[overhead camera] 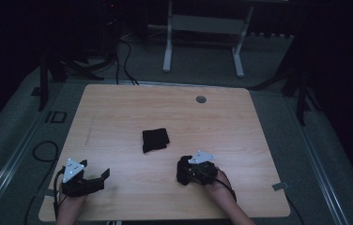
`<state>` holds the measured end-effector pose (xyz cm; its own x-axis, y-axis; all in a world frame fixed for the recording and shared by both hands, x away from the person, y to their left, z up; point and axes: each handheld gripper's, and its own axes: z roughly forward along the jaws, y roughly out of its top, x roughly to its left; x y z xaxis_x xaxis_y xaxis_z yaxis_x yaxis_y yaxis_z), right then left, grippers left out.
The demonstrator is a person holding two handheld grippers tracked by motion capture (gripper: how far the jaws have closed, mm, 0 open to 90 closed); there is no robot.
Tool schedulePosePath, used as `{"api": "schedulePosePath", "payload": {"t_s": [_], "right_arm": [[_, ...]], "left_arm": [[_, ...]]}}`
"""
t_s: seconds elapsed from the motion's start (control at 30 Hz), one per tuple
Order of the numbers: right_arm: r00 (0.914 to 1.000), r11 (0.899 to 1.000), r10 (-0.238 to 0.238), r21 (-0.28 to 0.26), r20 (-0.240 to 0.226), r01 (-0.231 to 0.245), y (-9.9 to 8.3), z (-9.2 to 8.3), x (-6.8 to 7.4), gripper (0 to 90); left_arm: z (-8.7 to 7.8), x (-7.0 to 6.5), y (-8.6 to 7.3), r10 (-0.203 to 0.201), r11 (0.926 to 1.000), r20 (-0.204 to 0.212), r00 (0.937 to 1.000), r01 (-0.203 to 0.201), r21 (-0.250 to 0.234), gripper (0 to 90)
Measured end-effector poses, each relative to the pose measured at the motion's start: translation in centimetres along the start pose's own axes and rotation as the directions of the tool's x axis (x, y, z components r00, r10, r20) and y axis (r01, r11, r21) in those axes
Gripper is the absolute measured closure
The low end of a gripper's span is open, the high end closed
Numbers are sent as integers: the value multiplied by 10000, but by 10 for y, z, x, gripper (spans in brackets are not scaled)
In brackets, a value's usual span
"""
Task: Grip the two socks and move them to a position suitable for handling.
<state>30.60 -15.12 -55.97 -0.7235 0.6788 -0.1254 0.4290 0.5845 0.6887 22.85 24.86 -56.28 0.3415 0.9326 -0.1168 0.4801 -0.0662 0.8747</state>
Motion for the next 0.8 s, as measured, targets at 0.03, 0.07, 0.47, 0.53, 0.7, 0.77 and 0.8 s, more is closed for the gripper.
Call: {"api": "schedulePosePath", "payload": {"t_s": [0.03,0.07,0.47,0.53,0.7,0.77,0.8], "right_arm": [[9999,10000,-78,56,77,78,1,0,0,727],[9999,9999,-134,107,22,134,2,0,-1,753],[9977,9885,249,-1475,-629,-340,34,-48,7,782],[9961,9826,225,-1817,-850,-377,41,-58,10,782],[9960,9684,55,-2480,-888,-275,55,-76,17,781],[9956,9655,20,-2591,-933,-262,58,-80,18,781],[9951,9630,84,-2672,-987,-346,60,-81,18,780]], "left_arm": [[2,-4,1,21,10000,228,9997,-23,75,57],[4,-9,2,133,9998,463,9988,-138,111,57],[24,-104,21,1171,9925,3825,9165,-1214,-131,144],[28,-119,24,1169,9924,4416,8896,-1221,-166,158],[40,-150,31,800,9959,5617,8234,-905,-91,219],[43,-159,36,815,9959,5868,8056,-883,-171,234],[45,-163,38,845,9959,5984,7968,-866,-253,262]]}}
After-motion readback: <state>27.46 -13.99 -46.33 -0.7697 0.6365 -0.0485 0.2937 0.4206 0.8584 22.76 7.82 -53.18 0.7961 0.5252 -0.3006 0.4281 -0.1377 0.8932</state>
